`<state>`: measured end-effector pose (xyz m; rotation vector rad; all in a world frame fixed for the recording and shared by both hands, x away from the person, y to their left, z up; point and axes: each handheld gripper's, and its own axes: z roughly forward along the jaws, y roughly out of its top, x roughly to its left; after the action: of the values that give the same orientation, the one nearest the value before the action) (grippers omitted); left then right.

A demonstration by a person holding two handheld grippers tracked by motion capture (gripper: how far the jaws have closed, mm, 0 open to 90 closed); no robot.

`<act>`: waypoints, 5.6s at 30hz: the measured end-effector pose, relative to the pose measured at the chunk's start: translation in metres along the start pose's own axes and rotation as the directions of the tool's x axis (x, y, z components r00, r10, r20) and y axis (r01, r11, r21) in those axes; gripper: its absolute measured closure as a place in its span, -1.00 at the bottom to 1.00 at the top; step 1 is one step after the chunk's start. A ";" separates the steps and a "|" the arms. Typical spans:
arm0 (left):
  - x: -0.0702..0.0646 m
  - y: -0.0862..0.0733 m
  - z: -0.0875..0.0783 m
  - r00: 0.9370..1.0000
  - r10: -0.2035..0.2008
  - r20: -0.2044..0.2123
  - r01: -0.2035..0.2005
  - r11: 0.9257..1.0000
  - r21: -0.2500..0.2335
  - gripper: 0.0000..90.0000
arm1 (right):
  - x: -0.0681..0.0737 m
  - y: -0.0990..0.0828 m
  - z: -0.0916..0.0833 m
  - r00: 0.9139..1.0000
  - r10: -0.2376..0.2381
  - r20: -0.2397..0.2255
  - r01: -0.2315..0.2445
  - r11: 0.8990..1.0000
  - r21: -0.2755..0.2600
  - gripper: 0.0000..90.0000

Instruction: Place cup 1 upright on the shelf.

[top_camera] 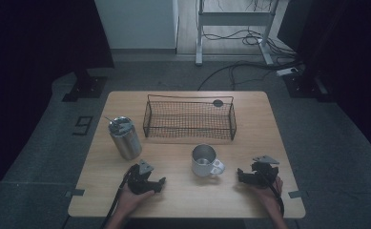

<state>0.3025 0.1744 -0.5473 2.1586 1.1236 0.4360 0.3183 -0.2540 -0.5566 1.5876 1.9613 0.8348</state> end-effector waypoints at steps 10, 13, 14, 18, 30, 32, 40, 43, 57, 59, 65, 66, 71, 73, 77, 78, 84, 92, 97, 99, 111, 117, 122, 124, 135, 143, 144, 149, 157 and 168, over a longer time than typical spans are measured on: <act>0.000 0.000 0.000 1.000 0.000 0.000 0.000 1.000 0.001 -0.68 | 0.000 0.000 0.000 1.000 -0.001 -0.001 0.001 1.000 0.000 -1.00; 0.000 0.000 0.000 1.000 0.000 0.000 0.000 1.000 0.001 -0.68 | 0.000 0.000 0.000 1.000 -0.001 -0.001 0.001 1.000 -0.001 -1.00; 0.000 0.000 0.000 1.000 0.000 0.000 0.000 1.000 0.001 -0.68 | 0.000 0.000 0.000 1.000 0.001 0.001 -0.001 1.000 -0.002 -1.00; 0.000 0.000 0.000 1.000 0.000 0.001 0.000 1.000 0.000 -0.68 | 0.000 0.000 0.000 1.000 0.004 0.004 -0.004 1.000 -0.004 -0.99; 0.000 0.000 0.000 1.000 -0.001 0.000 0.001 1.000 0.000 -0.68 | 0.000 0.000 0.000 1.000 0.004 0.003 -0.004 1.000 -0.005 -0.98; 0.000 0.000 0.000 1.000 0.000 0.000 0.000 1.000 0.000 -0.68 | 0.000 0.000 0.000 1.000 0.004 0.003 -0.004 1.000 -0.005 -0.98; 0.002 0.001 0.000 1.000 -0.001 0.011 0.001 1.000 0.003 -0.67 | 0.000 0.000 0.000 1.000 0.004 0.003 -0.004 1.000 -0.005 -0.98; 0.005 0.002 -0.003 1.000 -0.021 0.015 0.021 1.000 0.001 -0.67 | 0.000 0.000 0.000 1.000 0.003 0.003 -0.003 1.000 -0.007 -0.97; 0.028 0.007 -0.039 0.996 -0.090 0.026 0.093 0.988 -0.127 -0.63 | 0.000 0.000 0.000 1.000 0.003 0.002 -0.003 1.000 -0.008 -0.96; 0.033 0.007 -0.044 0.994 -0.104 0.025 0.107 0.984 -0.141 -0.62 | 0.000 0.000 0.000 1.000 0.003 0.002 -0.003 1.000 -0.008 -0.96; 0.042 0.006 -0.054 0.992 -0.126 0.021 0.128 0.978 -0.163 -0.64 | 0.000 0.000 0.000 1.000 0.003 0.002 -0.003 1.000 -0.008 -0.96; 0.042 0.006 -0.054 0.992 -0.126 0.021 0.128 0.978 -0.163 -0.64 | 0.000 0.000 0.000 1.000 0.003 0.002 -0.003 1.000 -0.008 -0.96; 0.048 0.005 -0.063 0.989 -0.147 0.016 0.147 0.973 -0.176 -0.67 | 0.000 0.000 0.000 1.000 0.003 0.002 -0.003 1.000 -0.007 -0.96; 0.053 0.004 -0.067 0.987 -0.160 0.006 0.158 0.970 -0.183 -0.68 | 0.000 0.000 0.000 1.000 0.004 0.002 -0.004 1.000 -0.008 -0.96; 0.060 0.000 -0.074 0.984 -0.178 -0.011 0.172 0.964 -0.203 -0.68 | 0.000 0.000 0.000 1.000 0.003 0.003 -0.003 1.000 -0.008 -0.96; 0.062 0.000 -0.076 0.983 -0.181 -0.014 0.174 0.963 -0.208 -0.68 | 0.000 0.000 0.000 1.000 0.004 0.003 -0.004 1.000 -0.008 -0.96; 0.072 -0.005 -0.086 0.977 -0.208 -0.033 0.195 0.953 -0.231 -0.68 | 0.000 0.000 0.000 1.000 0.003 0.003 -0.003 1.000 -0.008 -0.96; 0.084 -0.010 -0.095 0.969 -0.239 -0.063 0.217 0.945 -0.244 -0.68 | 0.000 0.000 0.000 1.000 0.003 0.004 -0.003 1.000 -0.008 -0.96; 0.087 -0.011 -0.096 0.968 -0.240 -0.075 0.215 0.945 -0.248 -0.68 | 0.000 0.000 0.000 1.000 0.003 0.004 -0.003 1.000 -0.008 -0.96; 0.087 -0.011 -0.096 0.968 -0.241 -0.076 0.215 0.944 -0.251 -0.68 | 0.000 0.000 0.000 1.000 0.004 0.005 -0.004 1.000 -0.009 -0.96; 0.089 0.001 -0.088 0.966 -0.232 -0.112 0.196 0.944 -0.266 -0.74 | 0.000 0.000 0.000 1.000 0.010 0.008 -0.010 1.000 -0.009 -0.95; 0.101 0.012 -0.084 0.959 -0.246 -0.139 0.205 0.945 -0.256 -0.77 | 0.000 0.000 -0.001 1.000 0.006 0.006 -0.006 1.000 -0.010 -0.93; 0.106 0.018 -0.083 0.957 -0.254 -0.141 0.212 0.943 -0.257 -0.83 | 0.000 0.000 -0.001 1.000 0.005 0.006 -0.005 1.000 -0.011 -0.92; 0.107 0.018 -0.081 0.957 -0.255 -0.141 0.214 0.944 -0.253 -0.84 | 0.000 0.000 -0.001 1.000 0.006 0.006 -0.005 1.000 -0.011 -0.92; 0.115 0.026 -0.076 0.952 -0.272 -0.143 0.230 0.939 -0.257 -0.84 | 0.000 0.000 -0.001 1.000 0.008 0.008 -0.008 1.000 -0.012 -0.91; 0.118 0.032 -0.072 0.952 -0.266 -0.152 0.221 0.940 -0.259 -0.83 | 0.000 0.000 -0.001 1.000 0.010 0.009 -0.010 1.000 -0.013 -0.90; 0.118 0.033 -0.072 0.952 -0.265 -0.154 0.220 0.941 -0.258 -0.83 | 0.000 0.000 -0.001 1.000 0.010 0.010 -0.010 1.000 -0.013 -0.90; 0.116 0.038 -0.068 0.954 -0.253 -0.163 0.205 0.943 -0.263 -0.83 | 0.000 0.000 -0.001 1.000 0.011 0.010 -0.010 1.000 -0.014 -0.90; 0.117 0.045 -0.064 0.958 -0.244 -0.153 0.197 0.943 -0.269 -0.85 | 0.000 0.000 -0.001 1.000 0.011 0.011 -0.011 1.000 -0.014 -0.90; 0.121 0.051 -0.054 0.957 -0.257 -0.130 0.210 0.932 -0.296 -0.91 | 0.000 0.000 -0.001 1.000 0.012 0.011 -0.011 1.000 -0.015 -0.89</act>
<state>0.3726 0.2741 -0.4737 1.7429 1.3092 0.6348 0.3177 -0.2544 -0.5558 1.5934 1.9357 0.8408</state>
